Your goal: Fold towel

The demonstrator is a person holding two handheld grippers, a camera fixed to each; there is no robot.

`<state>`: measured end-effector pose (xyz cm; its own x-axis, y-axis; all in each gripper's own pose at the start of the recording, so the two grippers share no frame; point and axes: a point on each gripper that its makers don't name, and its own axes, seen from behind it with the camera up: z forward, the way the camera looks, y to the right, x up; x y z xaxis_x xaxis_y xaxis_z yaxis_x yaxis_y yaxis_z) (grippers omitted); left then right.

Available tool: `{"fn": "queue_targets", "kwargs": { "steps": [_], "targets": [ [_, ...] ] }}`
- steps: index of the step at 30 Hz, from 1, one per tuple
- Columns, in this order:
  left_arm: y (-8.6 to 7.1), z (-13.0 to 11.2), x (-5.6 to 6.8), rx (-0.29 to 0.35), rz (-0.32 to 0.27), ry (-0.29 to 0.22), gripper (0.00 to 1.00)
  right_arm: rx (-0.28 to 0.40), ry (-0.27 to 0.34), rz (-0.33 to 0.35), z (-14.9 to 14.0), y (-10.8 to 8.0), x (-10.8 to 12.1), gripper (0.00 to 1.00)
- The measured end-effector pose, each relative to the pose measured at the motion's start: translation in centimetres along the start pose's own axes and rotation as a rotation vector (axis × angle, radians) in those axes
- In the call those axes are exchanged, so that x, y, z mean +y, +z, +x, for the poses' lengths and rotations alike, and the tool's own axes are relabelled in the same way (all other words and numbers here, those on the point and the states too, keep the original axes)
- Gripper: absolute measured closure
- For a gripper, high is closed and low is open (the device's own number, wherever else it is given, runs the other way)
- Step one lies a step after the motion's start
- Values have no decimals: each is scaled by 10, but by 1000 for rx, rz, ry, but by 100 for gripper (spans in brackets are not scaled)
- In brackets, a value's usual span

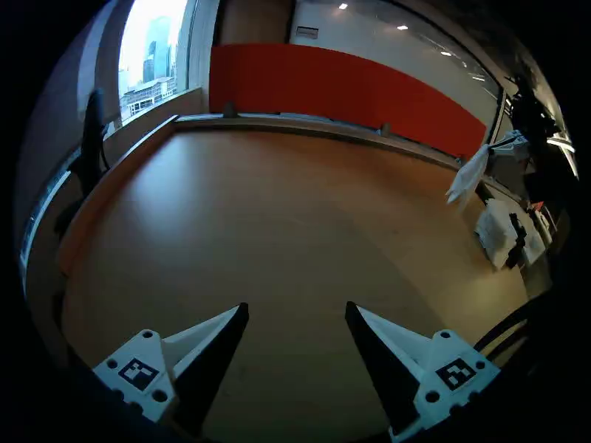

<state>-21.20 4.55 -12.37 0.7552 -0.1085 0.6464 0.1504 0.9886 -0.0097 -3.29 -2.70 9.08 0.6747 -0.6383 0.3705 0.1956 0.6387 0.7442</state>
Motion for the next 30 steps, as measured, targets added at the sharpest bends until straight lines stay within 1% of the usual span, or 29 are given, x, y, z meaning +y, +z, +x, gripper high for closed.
{"fn": "queue_targets", "kwargs": {
  "steps": [6, 23, 30],
  "targets": [
    [3, 1, 6, -6, 3, 8, 3, -19, 24, -38, -17, -12, 34, 96],
    [8, 3, 20, -20, 12, 25, 3, -100, 47, -139, -62, -51, 121, 96],
    [10, 6, 25, -22, 11, 30, 3, -117, 65, -177, -72, -65, 150, 96]
  ]
}}
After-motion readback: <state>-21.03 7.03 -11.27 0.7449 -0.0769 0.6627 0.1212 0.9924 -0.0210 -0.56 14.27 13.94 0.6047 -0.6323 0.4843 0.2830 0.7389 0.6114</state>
